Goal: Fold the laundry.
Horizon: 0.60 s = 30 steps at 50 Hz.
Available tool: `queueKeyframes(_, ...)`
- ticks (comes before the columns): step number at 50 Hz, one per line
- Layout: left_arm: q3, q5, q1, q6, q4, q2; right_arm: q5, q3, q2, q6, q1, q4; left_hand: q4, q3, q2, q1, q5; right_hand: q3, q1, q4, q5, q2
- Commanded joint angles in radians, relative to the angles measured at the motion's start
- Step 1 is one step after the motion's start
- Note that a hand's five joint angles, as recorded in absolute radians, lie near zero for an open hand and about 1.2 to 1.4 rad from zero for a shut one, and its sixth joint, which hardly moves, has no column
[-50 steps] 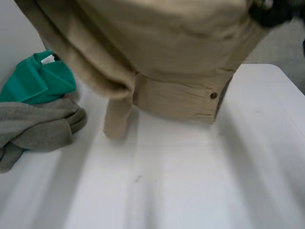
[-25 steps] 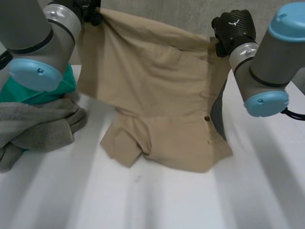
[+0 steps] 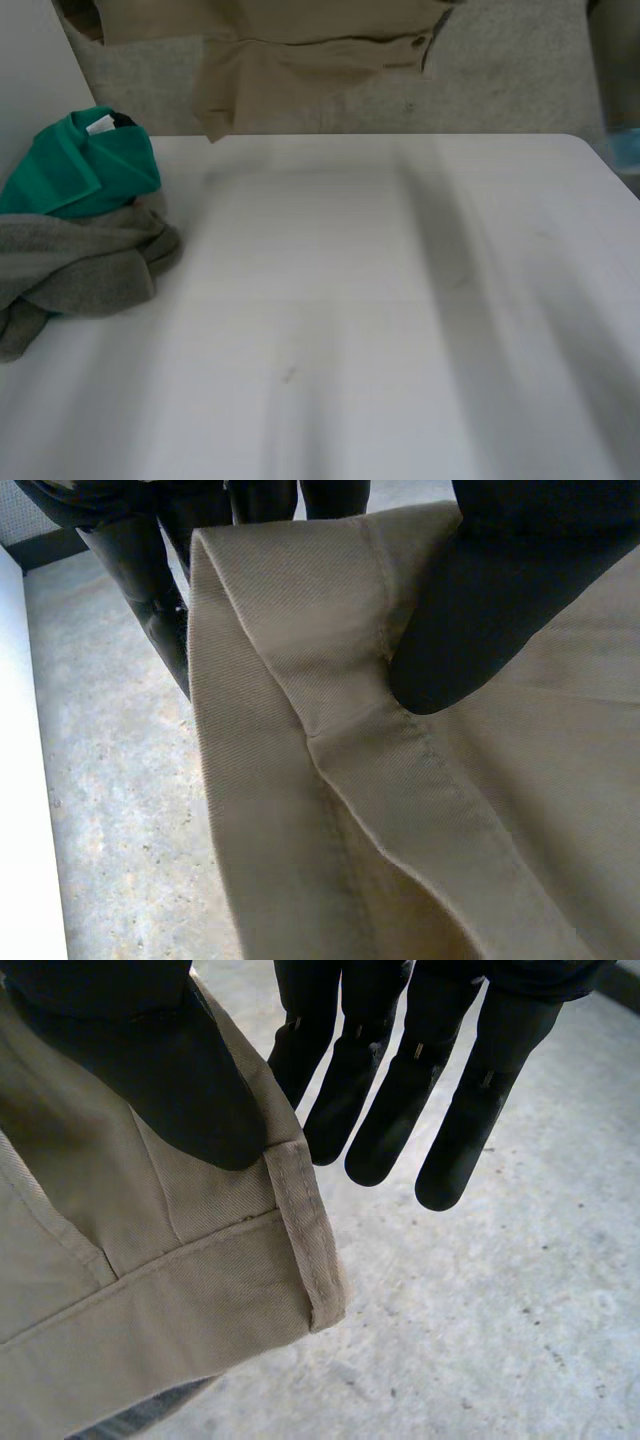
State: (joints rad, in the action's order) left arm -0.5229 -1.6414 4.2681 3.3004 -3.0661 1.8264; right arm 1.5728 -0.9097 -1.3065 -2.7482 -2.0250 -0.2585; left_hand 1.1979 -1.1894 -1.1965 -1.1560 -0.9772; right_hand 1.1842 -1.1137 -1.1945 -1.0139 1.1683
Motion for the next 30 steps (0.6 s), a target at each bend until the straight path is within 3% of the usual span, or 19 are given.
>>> queueKeyframes(1,-0.173,0.017,0.004,0.002,-0.065,-0.147,-0.008,-0.067,-0.098,0.013,0.000,0.050,0.198,-0.207,-0.200,-0.240,-0.245,0.212,-0.283,-0.202,-0.208,0.228)
queueKeyframes(8,-0.143,0.017,0.021,-0.004,-0.049,-0.184,-0.020,-0.045,-0.126,0.005,-0.018,0.053,0.198,-0.207,-0.200,-0.240,-0.245,0.212,-0.283,-0.202,-0.208,0.228)
queueKeyframes(12,-0.103,0.018,0.035,-0.004,-0.026,-0.112,-0.022,-0.026,-0.088,0.007,-0.018,0.077,0.198,-0.207,-0.200,-0.240,-0.245,0.212,-0.283,-0.202,-0.208,0.228)
queueKeyframes(24,-0.114,0.038,0.070,0.002,-0.043,0.317,-0.016,-0.107,0.220,0.004,0.006,0.099,0.198,-0.207,-0.200,-0.240,-0.245,0.212,-0.283,-0.202,-0.208,0.228)
queueKeyframes(30,-0.069,0.081,0.068,0.016,-0.123,0.560,0.006,-0.103,0.424,0.010,0.008,-0.022,0.198,-0.207,-0.200,-0.240,-0.245,0.212,-0.283,-0.202,-0.208,0.228)
